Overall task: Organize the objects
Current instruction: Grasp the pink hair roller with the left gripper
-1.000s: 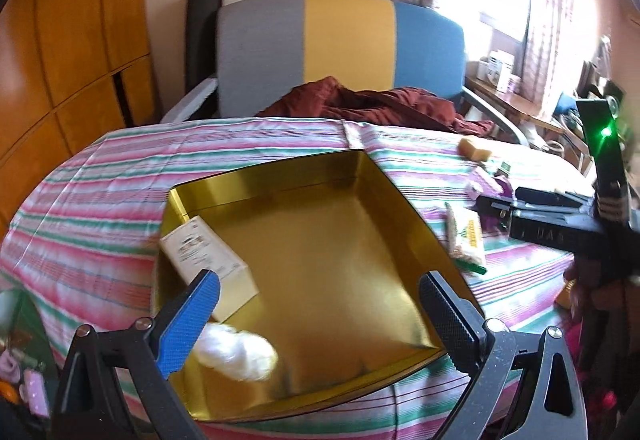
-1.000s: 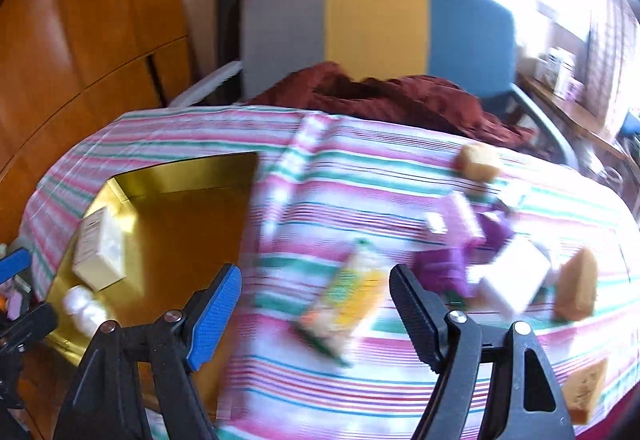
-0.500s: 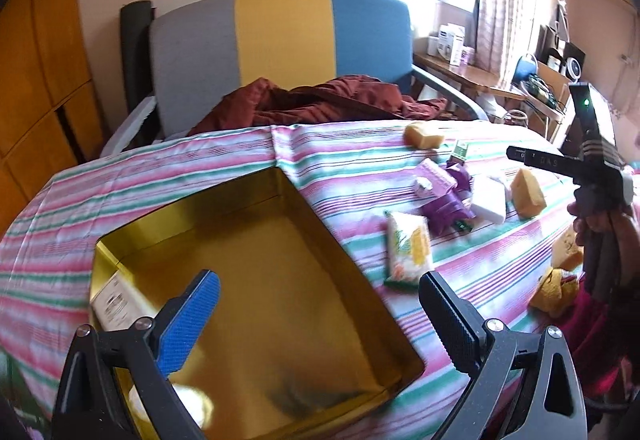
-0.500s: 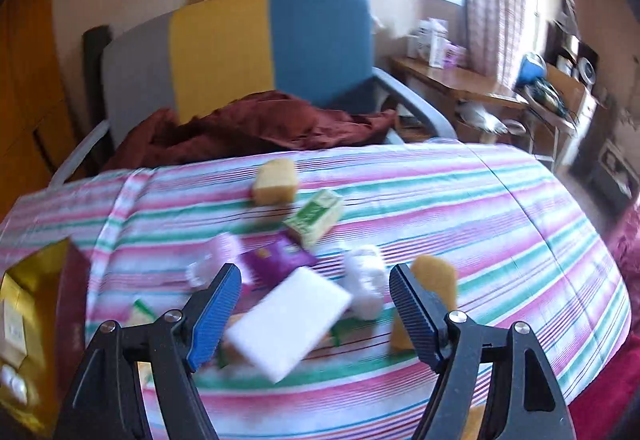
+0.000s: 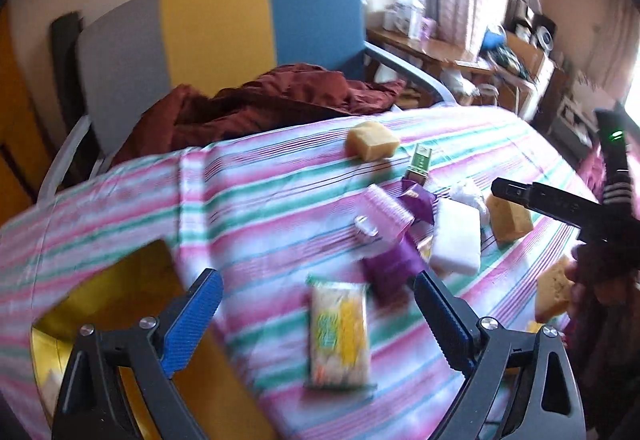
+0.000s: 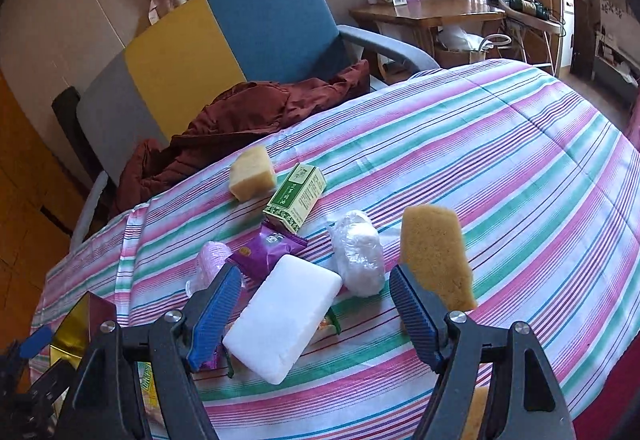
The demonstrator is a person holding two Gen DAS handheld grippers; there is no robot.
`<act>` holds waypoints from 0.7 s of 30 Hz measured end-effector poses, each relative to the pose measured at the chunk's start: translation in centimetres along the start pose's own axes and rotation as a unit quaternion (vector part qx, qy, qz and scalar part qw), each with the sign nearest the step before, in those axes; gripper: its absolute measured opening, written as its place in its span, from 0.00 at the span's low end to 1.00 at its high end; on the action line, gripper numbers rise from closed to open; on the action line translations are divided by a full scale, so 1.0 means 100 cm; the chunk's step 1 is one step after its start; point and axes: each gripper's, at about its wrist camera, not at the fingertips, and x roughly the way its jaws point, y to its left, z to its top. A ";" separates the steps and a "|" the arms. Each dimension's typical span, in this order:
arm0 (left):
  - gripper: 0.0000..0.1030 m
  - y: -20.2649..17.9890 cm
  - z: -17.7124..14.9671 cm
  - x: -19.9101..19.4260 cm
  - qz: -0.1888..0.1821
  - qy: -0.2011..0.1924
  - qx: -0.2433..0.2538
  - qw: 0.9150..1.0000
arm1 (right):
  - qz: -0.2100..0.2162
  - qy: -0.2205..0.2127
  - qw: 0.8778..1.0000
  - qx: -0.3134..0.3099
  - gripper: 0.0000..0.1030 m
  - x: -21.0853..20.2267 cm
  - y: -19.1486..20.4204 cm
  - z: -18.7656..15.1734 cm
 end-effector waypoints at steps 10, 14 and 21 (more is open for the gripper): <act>0.99 -0.055 0.045 0.087 -0.019 0.045 0.127 0.991 | 0.033 0.015 0.999 0.008 0.76 0.002 -0.001 0.000; 1.00 -0.062 0.052 0.115 -0.038 0.069 0.149 0.986 | 0.039 0.023 0.999 0.010 0.76 0.005 -0.001 0.000; 1.00 -0.062 0.058 0.148 -0.053 0.087 0.179 0.979 | 0.049 0.030 0.998 0.013 0.76 0.007 -0.002 0.000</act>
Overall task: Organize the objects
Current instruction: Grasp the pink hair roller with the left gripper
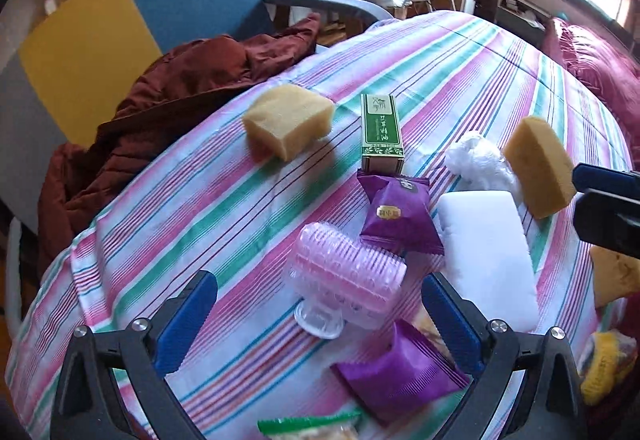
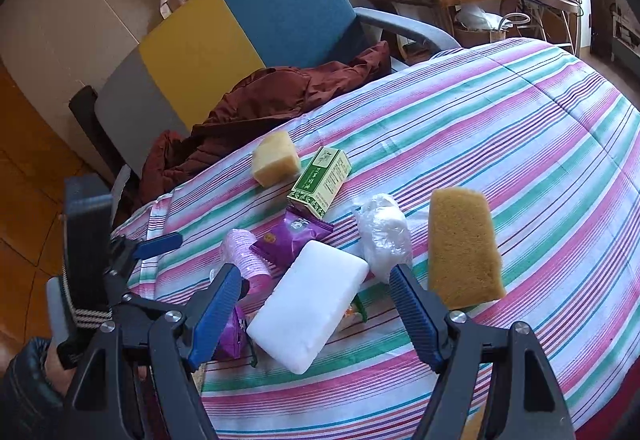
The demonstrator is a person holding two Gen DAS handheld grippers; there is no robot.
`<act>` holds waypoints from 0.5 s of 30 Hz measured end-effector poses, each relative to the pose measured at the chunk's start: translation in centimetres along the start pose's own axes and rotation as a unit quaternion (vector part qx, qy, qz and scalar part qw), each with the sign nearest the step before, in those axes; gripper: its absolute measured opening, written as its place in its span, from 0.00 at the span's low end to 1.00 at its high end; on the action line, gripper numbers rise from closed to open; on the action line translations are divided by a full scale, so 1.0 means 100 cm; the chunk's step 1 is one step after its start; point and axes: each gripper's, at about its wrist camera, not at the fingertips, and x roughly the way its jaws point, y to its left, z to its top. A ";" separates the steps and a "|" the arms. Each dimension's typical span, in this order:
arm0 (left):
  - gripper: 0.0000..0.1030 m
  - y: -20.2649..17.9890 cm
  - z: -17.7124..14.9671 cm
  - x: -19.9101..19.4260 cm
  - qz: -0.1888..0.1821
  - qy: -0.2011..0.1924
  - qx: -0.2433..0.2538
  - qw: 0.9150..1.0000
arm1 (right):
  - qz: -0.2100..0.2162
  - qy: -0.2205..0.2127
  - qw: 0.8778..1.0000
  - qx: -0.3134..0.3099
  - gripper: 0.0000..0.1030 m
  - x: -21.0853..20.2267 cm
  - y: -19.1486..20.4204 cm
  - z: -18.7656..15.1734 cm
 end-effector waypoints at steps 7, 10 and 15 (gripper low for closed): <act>0.94 -0.001 0.004 0.011 -0.001 -0.018 0.024 1.000 | -0.006 0.005 1.000 -0.001 0.76 0.002 0.000 0.000; 0.66 0.003 0.001 0.010 -0.053 -0.016 -0.007 0.998 | -0.012 0.006 1.000 -0.003 0.76 0.004 0.000 0.000; 0.65 0.006 -0.013 -0.009 -0.033 -0.025 -0.039 0.998 | -0.012 0.010 1.000 -0.019 0.76 0.008 0.005 -0.001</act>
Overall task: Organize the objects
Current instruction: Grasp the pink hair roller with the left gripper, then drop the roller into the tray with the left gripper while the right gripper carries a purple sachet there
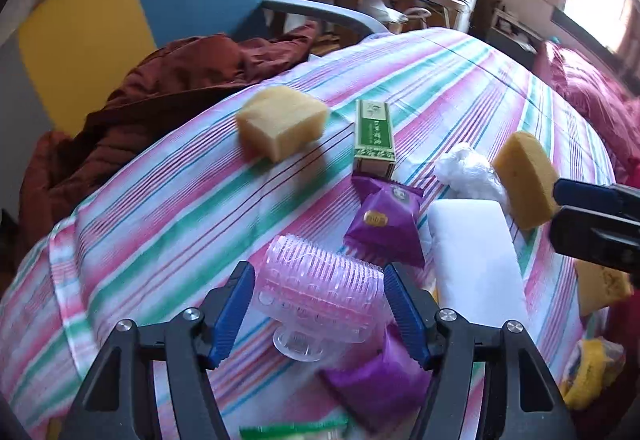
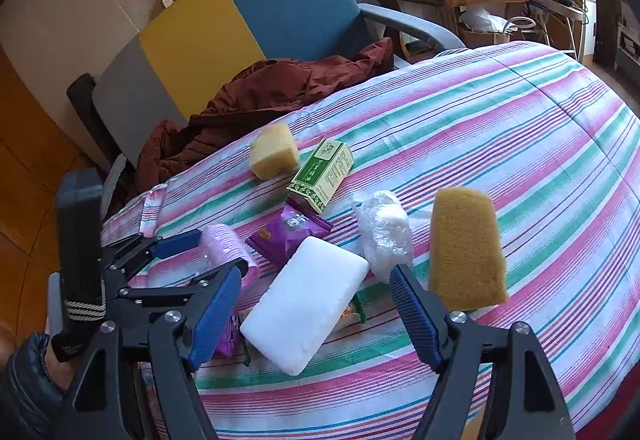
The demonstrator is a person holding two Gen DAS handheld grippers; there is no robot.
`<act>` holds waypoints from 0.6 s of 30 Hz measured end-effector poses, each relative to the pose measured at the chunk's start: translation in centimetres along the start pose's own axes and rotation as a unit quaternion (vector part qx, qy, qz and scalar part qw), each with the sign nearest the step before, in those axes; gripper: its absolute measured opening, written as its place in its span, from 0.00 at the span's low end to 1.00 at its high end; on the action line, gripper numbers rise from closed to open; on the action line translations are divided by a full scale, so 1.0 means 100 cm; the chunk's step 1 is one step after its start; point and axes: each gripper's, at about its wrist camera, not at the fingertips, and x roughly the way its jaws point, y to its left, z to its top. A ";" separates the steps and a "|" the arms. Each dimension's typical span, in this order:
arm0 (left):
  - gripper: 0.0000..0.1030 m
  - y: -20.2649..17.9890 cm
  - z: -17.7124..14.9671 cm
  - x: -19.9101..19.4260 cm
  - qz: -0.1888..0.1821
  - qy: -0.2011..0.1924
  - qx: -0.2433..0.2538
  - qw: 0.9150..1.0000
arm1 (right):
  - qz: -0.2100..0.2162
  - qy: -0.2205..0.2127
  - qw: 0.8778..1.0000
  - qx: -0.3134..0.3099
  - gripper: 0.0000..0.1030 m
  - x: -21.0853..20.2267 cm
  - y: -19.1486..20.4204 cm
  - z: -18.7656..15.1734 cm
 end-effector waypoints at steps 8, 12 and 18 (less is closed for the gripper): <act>0.65 0.016 -0.031 -0.089 0.024 -0.061 -0.070 0.995 | 0.024 0.027 0.998 -0.058 0.72 0.012 0.025 -0.009; 0.65 0.022 -0.054 -0.142 0.038 -0.095 -0.100 0.990 | 0.039 0.043 0.990 -0.125 0.64 0.017 0.053 -0.021; 0.66 0.035 -0.096 -0.200 0.045 -0.128 -0.150 0.979 | 0.032 0.059 0.973 -0.220 0.60 0.031 0.100 -0.037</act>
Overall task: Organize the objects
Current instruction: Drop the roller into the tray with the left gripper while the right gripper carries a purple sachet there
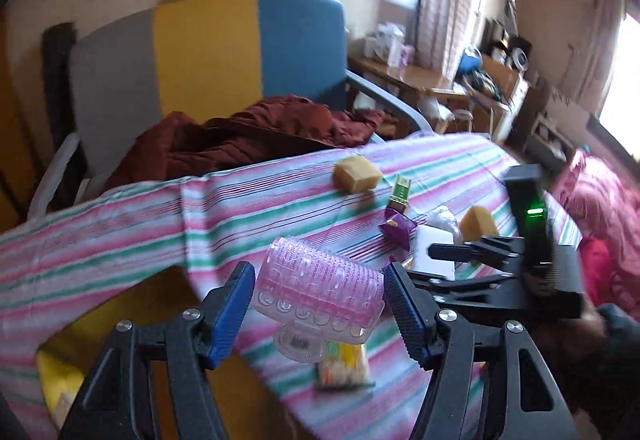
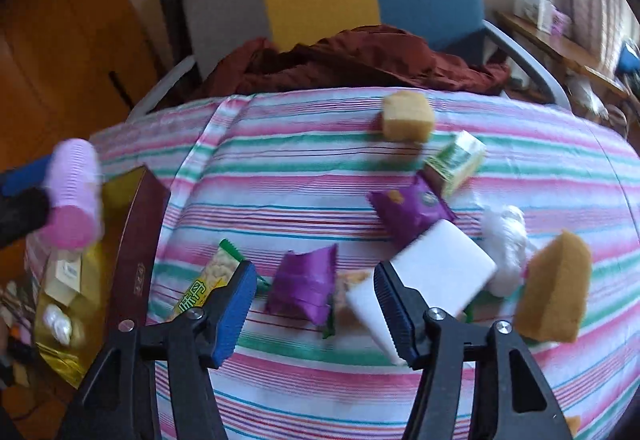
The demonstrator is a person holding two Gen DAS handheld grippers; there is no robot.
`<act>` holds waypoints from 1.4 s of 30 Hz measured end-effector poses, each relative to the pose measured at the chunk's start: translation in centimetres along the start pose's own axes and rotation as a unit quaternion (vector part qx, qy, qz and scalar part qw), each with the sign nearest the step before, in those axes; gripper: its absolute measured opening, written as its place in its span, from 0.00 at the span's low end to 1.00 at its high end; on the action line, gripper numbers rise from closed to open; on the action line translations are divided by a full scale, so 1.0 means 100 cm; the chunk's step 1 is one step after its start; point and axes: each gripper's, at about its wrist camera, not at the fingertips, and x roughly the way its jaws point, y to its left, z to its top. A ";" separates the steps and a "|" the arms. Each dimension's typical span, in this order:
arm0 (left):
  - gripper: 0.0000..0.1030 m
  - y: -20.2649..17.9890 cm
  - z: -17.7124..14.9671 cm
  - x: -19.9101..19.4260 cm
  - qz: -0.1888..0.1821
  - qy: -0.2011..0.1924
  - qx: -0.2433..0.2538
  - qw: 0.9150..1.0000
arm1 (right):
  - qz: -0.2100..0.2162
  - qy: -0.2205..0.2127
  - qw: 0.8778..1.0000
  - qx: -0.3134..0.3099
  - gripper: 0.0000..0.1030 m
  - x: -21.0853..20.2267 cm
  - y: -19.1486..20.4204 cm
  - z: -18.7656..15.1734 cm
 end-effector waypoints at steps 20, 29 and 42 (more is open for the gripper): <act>0.66 0.115 -0.115 -0.053 0.062 0.005 -0.174 0.983 | -0.059 -0.043 0.997 -0.040 0.31 -0.032 0.039 0.002; 0.80 0.139 -0.058 -0.005 0.067 -0.011 -0.179 0.982 | 0.048 -0.041 0.993 -0.100 0.31 -0.047 0.125 -0.002; 0.88 0.163 -0.087 -0.045 0.102 -0.031 -0.218 0.970 | 0.120 0.018 0.982 -0.145 0.33 0.010 0.203 -0.010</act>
